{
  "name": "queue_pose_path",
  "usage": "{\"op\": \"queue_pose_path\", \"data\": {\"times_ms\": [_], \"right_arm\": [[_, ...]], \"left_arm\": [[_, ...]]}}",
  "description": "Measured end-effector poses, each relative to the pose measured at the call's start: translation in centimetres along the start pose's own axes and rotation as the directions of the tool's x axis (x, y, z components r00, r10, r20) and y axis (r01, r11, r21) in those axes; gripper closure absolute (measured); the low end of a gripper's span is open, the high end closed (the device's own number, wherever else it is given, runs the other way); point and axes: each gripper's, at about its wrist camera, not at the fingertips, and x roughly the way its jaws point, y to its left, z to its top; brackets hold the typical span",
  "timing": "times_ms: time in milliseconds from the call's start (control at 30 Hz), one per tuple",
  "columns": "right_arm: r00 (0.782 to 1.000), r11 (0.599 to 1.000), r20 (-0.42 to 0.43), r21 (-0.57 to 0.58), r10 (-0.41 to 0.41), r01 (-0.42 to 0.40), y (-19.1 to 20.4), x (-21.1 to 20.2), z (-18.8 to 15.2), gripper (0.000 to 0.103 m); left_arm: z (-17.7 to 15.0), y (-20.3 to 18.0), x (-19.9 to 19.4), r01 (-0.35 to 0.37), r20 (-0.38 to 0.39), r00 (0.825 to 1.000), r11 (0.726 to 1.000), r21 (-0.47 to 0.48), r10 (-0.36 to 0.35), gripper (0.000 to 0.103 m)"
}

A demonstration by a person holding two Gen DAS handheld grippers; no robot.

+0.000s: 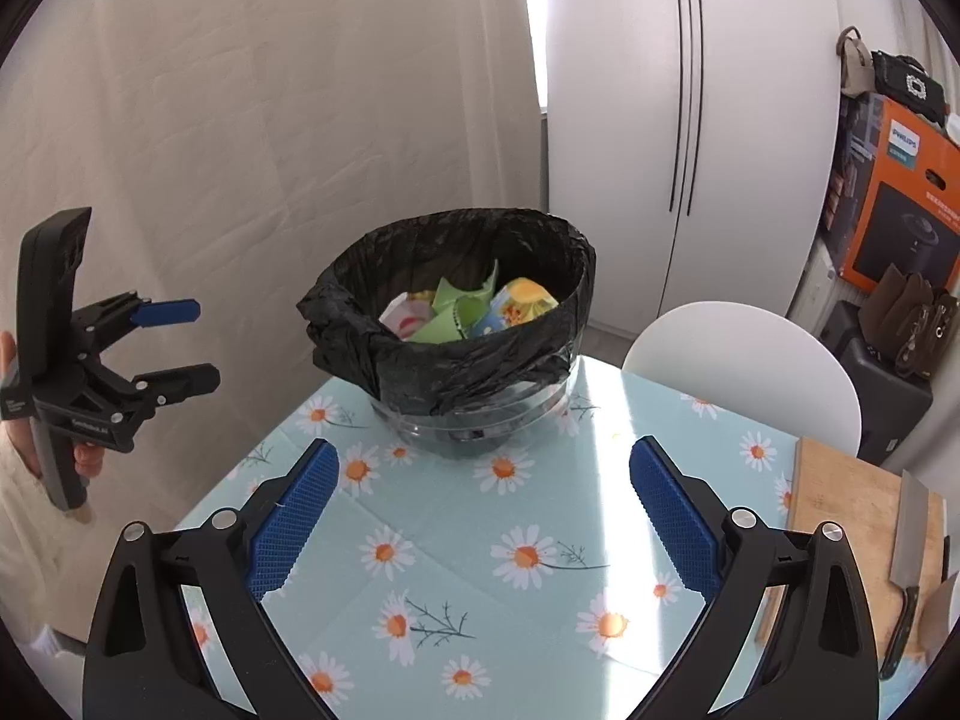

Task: Collect trash

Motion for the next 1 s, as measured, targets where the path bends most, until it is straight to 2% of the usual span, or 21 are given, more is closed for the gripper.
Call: {"op": "queue_pose_path", "data": {"times_ms": [267,533,700,1000], "right_arm": [[1.0,1.0,0.022,0.015,0.015,-0.016,0.9,-2.2,-2.7,0.01],[0.999,0.999,0.018,0.021,-0.043,0.043,1.6,-4.3,-5.1,0.01],[0.997,0.997,0.032,0.028,-0.069,0.068,1.6,-5.3,-5.7,0.009],[0.995,0.996,0.048,0.01,-0.084,0.083,2.0,-6.1,-6.0,0.009]], "left_arm": [[-2.0,-2.1,-3.1,-0.028,0.011,1.0,1.0,0.011,0.028,0.006],[-2.6,-2.9,-4.2,-0.006,0.042,0.999,1.0,0.016,0.005,0.006],[-2.9,-3.2,-4.4,0.011,0.051,0.999,1.0,0.028,-0.013,0.006],[-3.2,-3.2,-5.1,-0.003,0.058,0.998,1.0,0.023,0.002,0.006]]}}
